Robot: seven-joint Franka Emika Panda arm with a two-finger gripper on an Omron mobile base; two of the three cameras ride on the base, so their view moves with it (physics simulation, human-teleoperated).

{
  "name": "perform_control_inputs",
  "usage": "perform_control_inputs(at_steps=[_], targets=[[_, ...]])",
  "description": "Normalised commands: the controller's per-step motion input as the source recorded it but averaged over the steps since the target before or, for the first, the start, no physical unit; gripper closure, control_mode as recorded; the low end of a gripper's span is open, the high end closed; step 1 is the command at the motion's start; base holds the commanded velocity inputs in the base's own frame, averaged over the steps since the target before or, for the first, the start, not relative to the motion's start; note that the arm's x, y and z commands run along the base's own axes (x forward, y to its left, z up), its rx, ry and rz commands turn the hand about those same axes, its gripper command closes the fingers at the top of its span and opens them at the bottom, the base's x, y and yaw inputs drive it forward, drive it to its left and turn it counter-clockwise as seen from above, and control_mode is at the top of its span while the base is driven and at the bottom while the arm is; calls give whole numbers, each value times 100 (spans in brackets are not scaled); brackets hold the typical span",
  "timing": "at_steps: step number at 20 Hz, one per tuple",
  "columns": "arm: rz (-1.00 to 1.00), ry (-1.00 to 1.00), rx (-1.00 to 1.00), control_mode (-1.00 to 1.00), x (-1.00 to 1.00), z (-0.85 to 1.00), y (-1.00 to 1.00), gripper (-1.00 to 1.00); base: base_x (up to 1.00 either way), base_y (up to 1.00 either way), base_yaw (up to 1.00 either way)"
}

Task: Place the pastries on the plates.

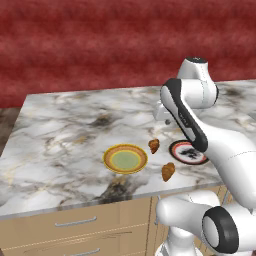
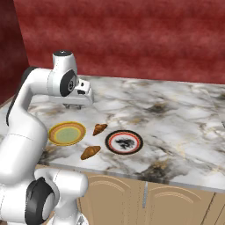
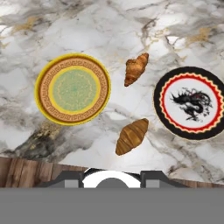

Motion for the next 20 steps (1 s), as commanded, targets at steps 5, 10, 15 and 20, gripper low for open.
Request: perform_control_inputs(at_steps=[5, 10, 15, 20], targets=[[0, 0, 0, -100, -17, -4, -1, -100, 0, 0, 0], [0, 0, 0, -100, -30, -12, -1, -100, 0, 0, 0], [-5, 0, 0, -100, -21, -20, -12, -100, 0, 0, 0], [-11, 4, 0, -100, -5, -31, -18, -100, 0, 0, 0]])
